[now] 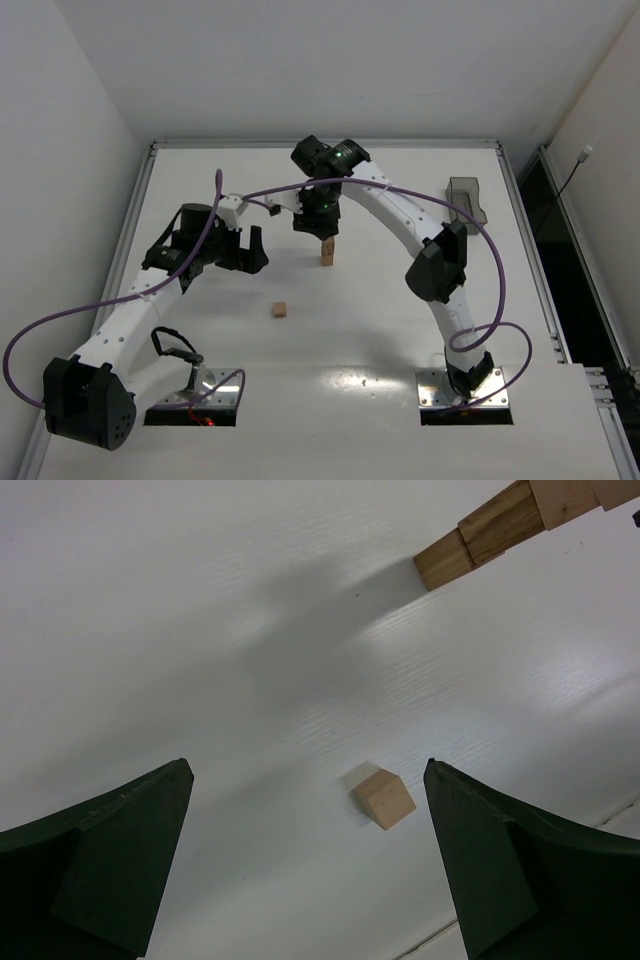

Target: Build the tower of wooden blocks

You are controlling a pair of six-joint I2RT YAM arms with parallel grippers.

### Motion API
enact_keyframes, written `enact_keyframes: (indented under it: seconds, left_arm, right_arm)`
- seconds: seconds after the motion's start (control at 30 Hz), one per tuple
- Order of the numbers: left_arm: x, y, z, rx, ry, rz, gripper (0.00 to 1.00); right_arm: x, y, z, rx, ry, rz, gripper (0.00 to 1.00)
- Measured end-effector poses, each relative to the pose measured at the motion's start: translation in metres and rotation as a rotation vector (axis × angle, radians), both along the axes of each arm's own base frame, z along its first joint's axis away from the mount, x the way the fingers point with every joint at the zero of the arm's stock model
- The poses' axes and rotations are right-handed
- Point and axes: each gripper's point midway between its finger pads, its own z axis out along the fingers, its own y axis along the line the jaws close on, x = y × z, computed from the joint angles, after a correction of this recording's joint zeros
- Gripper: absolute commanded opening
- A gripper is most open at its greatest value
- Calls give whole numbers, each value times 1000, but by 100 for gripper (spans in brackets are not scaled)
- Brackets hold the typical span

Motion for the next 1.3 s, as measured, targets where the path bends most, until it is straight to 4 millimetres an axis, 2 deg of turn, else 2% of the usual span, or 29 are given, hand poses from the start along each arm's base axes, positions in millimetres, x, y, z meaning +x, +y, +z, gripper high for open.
enact_keyframes:
  seconds: [0.2,0.4,0.5,0.6,0.7,0.8,0.83,0.93,1.0,1.1,1.13,1.27,1.3]
  left_arm:
    - [0,0,0,0,0,0,100]
    - [0,0,0,-1,-1,0,100]
    - [-1,0,2,-2,-10,1,100]
    - [-1,1,3,4,-20,-9,100]
    - [-3,0,1,16,-19,-32,100]
    - [-5,-1,-7,38,7,-78,100]
    - [-6,-2,-11,47,23,-102,100]
    - [-12,-10,-24,84,77,-185,100]
    - [-13,-18,-31,109,101,-241,95]
    - [-7,-28,-30,128,109,-278,89]
    - [0,-30,-26,131,103,-276,87]
    - [44,-42,-2,117,55,-230,58]
    - [53,-45,3,110,44,-212,58]
  right_arm:
    - [0,0,0,0,0,1,65]
    - [2,2,4,17,-2,2,69]
    - [5,5,16,63,-7,-6,69]
    - [16,0,39,129,-40,-49,69]
    - [37,-22,75,207,-108,-128,69]
    - [62,-66,122,291,-227,-245,70]
    - [68,-87,137,319,-277,-294,70]
    - [70,-151,172,358,-403,-434,72]
    - [63,-181,182,366,-448,-504,70]
    - [54,-190,179,389,-443,-548,69]
    - [53,-191,172,394,-422,-562,69]
    - [51,-193,128,391,-295,-636,69]
    - [50,-197,120,385,-269,-660,69]
